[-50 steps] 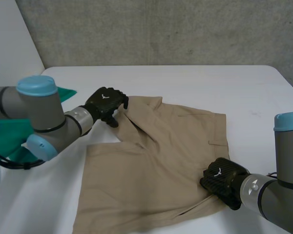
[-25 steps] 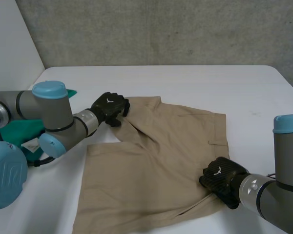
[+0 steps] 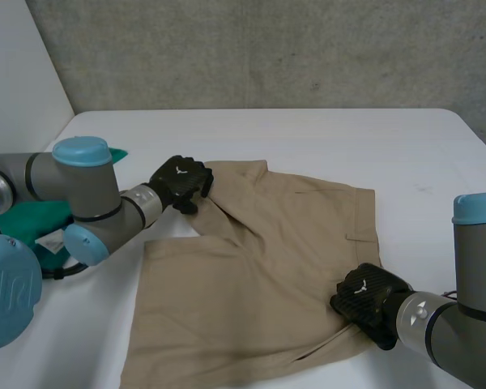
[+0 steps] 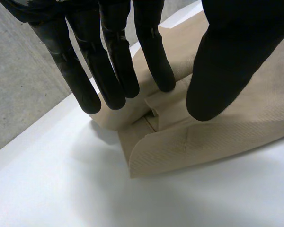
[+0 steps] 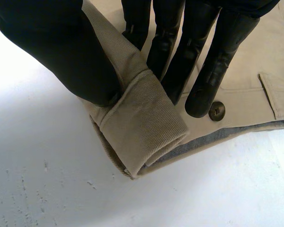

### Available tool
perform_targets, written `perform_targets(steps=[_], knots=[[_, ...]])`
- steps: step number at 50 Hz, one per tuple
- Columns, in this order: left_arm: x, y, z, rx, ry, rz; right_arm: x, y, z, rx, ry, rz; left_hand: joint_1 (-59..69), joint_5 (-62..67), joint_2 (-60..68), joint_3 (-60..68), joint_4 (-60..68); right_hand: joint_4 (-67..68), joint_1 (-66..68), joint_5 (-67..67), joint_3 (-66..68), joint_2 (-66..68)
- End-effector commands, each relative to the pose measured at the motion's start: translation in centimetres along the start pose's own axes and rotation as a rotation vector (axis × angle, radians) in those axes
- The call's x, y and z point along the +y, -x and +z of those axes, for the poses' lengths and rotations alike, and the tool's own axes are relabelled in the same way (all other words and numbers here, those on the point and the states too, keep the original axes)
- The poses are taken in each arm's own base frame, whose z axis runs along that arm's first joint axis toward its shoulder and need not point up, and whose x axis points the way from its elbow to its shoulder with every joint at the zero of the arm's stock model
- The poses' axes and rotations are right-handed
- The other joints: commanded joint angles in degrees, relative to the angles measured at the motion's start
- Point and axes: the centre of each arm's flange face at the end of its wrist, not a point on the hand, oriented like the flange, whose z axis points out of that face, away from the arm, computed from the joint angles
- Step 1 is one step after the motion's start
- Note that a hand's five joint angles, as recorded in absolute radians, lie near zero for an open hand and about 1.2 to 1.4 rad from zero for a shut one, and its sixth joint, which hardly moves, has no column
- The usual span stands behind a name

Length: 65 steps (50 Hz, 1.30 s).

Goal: Fold the laundry.

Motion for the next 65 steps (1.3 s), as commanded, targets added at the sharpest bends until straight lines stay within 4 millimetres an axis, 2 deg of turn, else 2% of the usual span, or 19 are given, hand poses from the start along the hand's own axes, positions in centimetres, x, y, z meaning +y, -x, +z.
perform_targets(steps=[1, 8, 50, 58, 62, 65], knots=[[0.1, 0.3, 0.3, -0.02, -0.006, 0.012, 0.0, -0.1, 0.0, 0.005, -0.001, 0.0, 0.5, 0.2, 0.4, 0.5, 0.2, 11.7, 23.5, 12.6, 12.4, 12.6], [0.2, 0.2, 0.5, -0.022, -0.011, 0.014, 0.0, -0.2, 0.0, 0.008, -0.001, 0.002, -4.3, -4.7, -4.4, -4.4, -4.6, 11.7, 23.5, 12.6, 12.4, 12.6], [0.3, -1.5, 1.4, 0.022, -0.028, 0.042, 0.2, -0.3, 0.3, 0.013, -0.002, 0.006, -9.7, -10.1, -9.8, -9.8, -10.0, 11.7, 23.5, 12.6, 12.4, 12.6], [0.6, -1.4, 1.6, 0.012, -0.022, 0.047, 0.3, -0.3, 0.5, 0.009, 0.002, 0.007, 13.0, 12.6, 12.9, 12.9, 12.7, 11.7, 23.5, 12.6, 12.4, 12.6], [0.6, -1.2, 1.6, -0.012, -0.011, 0.05, 0.3, -0.3, 0.5, 0.009, 0.002, 0.007, 31.6, 31.2, 31.5, 31.6, 31.3, 11.7, 23.5, 12.6, 12.4, 12.6], [0.3, -0.6, 1.3, -0.065, 0.006, 0.068, 0.3, -0.3, 0.5, 0.009, 0.002, 0.007, 31.6, 31.3, 31.5, 31.6, 31.3, 11.7, 23.5, 12.6, 12.4, 12.6]])
